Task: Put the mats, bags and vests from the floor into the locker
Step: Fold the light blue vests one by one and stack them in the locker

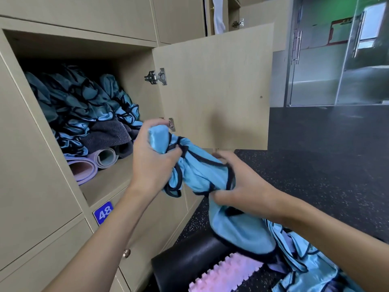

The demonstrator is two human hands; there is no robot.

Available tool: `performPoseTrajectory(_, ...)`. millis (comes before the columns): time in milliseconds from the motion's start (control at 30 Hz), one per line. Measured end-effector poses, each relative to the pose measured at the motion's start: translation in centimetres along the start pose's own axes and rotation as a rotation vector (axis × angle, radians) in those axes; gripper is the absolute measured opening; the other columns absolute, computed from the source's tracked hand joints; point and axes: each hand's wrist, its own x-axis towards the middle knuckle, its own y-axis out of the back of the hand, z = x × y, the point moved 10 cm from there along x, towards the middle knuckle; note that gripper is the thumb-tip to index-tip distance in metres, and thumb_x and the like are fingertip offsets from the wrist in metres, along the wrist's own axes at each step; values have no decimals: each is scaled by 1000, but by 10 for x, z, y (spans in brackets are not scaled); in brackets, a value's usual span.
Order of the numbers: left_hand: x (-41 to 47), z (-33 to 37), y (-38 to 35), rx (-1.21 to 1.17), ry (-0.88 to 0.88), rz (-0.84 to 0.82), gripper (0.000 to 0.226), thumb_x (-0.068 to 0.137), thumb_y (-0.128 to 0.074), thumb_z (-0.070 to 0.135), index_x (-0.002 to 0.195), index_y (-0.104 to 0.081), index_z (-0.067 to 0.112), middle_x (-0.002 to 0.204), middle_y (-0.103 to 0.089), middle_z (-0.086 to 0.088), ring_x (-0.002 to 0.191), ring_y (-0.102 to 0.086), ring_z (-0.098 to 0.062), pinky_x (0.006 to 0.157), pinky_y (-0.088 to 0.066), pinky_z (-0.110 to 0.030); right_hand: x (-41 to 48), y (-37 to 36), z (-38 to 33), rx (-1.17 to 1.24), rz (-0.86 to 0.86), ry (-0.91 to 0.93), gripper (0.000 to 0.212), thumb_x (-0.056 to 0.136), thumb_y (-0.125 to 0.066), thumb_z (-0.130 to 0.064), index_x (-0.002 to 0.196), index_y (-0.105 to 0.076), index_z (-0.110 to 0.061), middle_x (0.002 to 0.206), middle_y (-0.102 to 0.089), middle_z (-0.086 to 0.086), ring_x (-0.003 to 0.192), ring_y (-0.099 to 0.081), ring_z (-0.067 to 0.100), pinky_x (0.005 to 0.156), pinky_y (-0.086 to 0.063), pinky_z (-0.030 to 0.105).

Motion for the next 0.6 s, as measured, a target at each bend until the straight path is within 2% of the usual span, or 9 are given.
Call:
performPoseTrajectory(67, -3, -1, -4, 71, -18, -57, 48, 74, -63, -18, 109, -57, 13, 81, -57, 4, 58, -50, -3, 53, -45, -17, -1, 12, 0, 118, 137, 2, 58, 80, -69, -2, 123, -41, -29, 92, -66, 16, 65, -59, 10, 60, -52, 28)
performPoseTrajectory(133, -12, -3, -20, 91, -10, -166, 45, 76, -62, -16, 106, -59, 18, 75, -58, 10, 54, -49, 0, 51, -43, -15, -1, 22, -5, 188, 258, 41, 42, 84, -67, -2, 110, -43, -25, 88, -64, 8, 63, -58, 3, 58, -50, 19)
performPoseTrajectory(200, -22, -7, -40, 0, 56, -287, 33, 79, -63, 0, 101, -62, 25, 81, -66, 14, 68, -59, 1, 63, -49, -15, 1, 25, -14, 185, 328, 98, 35, 86, -68, -6, 101, -43, -26, 89, -59, -3, 64, -56, -6, 59, -47, 13)
performPoseTrajectory(300, -37, -26, -71, -261, 341, -438, 28, 79, -67, 35, 107, -64, 34, 99, -74, 2, 94, -71, -15, 83, -57, -33, 9, 16, -19, 244, 309, 121, 34, 88, -68, -11, 106, -43, -24, 91, -57, -8, 69, -57, -11, 63, -47, 12)
performPoseTrajectory(367, -30, -30, -69, -322, 395, -365, 37, 81, -77, 33, 114, -61, 28, 102, -75, -6, 96, -73, -24, 82, -59, -38, 18, 4, -22, 256, 229, 131, 38, 89, -67, -9, 115, -43, -21, 94, -57, -8, 73, -58, -10, 66, -48, 12)
performPoseTrajectory(467, -10, -35, -54, -381, 390, -188, 38, 81, -79, 10, 113, -60, 18, 97, -74, -12, 85, -73, -25, 74, -60, -37, 35, -13, -28, 233, 74, 151, 46, 88, -64, 0, 124, -43, -19, 100, -59, -6, 85, -60, -5, 75, -50, 14)
performPoseTrajectory(533, 4, -42, -44, -404, 373, -113, 38, 81, -76, 2, 112, -61, 15, 92, -74, -11, 81, -72, -22, 73, -61, -37, 47, -19, -34, 156, 34, 194, 51, 86, -66, -3, 129, -46, -23, 110, -59, -7, 103, -59, 1, 90, -49, 21)
performPoseTrajectory(567, 12, -45, -38, -407, 360, -68, 37, 81, -75, -1, 112, -61, 13, 88, -73, -9, 79, -71, -21, 74, -61, -37, 54, -21, -35, 77, 40, 217, 56, 85, -68, -8, 131, -45, -29, 120, -54, -9, 116, -52, 4, 100, -44, 24)
performPoseTrajectory(600, 20, -47, -30, -420, 349, -18, 36, 81, -73, -4, 111, -60, 11, 86, -72, -8, 78, -70, -21, 75, -61, -37, 62, -25, -32, 34, 44, 217, 63, 85, -70, -14, 135, -39, -38, 128, -44, -14, 125, -41, 1, 107, -36, 22)
